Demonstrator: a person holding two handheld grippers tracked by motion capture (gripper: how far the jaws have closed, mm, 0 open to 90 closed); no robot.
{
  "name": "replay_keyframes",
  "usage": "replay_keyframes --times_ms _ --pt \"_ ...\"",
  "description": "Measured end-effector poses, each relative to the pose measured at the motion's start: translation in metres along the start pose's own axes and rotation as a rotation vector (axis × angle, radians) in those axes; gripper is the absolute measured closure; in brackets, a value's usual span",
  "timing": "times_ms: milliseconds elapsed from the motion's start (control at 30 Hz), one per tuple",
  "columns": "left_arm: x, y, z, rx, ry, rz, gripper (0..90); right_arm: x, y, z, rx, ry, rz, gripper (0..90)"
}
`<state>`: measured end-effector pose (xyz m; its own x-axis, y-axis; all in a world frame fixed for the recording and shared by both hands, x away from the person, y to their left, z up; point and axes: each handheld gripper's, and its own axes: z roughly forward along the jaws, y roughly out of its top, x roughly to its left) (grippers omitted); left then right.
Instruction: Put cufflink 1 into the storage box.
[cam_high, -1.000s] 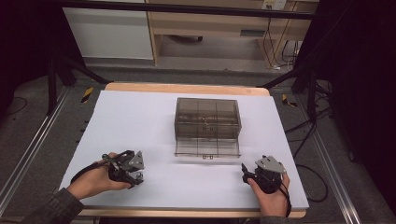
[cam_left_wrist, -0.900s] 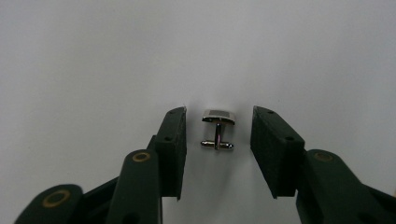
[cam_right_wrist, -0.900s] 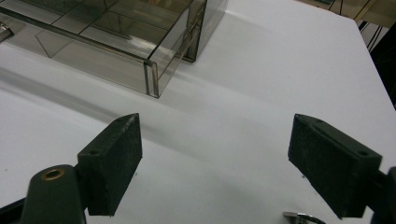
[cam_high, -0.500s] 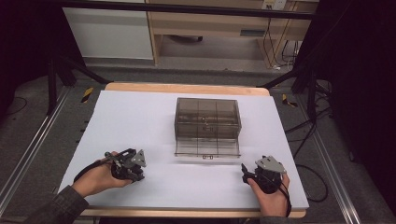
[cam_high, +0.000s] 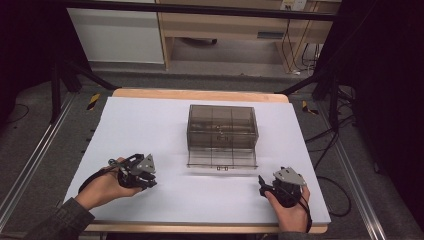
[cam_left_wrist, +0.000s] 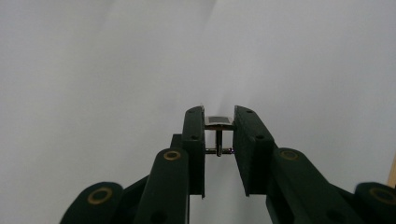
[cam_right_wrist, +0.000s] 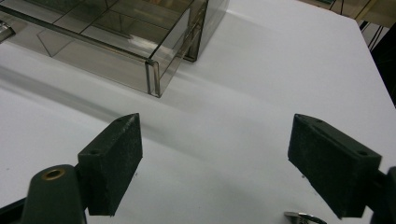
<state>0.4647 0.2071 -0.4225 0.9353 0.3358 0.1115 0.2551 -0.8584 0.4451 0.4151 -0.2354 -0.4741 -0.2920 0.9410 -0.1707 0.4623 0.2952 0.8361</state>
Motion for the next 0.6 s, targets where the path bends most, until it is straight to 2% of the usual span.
replay_keyframes --times_ms 200,400,600 --pt "0.003 0.014 -0.01 -0.067 0.029 0.005 74.7 0.0 0.0 0.0 0.004 -0.002 -0.007 17.9" --pt "0.007 0.029 -0.014 -0.102 0.047 0.005 74.7 0.001 0.0 0.0 0.004 -0.003 -0.009 17.9" --pt "0.005 0.043 -0.02 -0.129 0.056 0.027 74.8 0.001 0.0 0.001 0.005 -0.003 -0.01 17.9"
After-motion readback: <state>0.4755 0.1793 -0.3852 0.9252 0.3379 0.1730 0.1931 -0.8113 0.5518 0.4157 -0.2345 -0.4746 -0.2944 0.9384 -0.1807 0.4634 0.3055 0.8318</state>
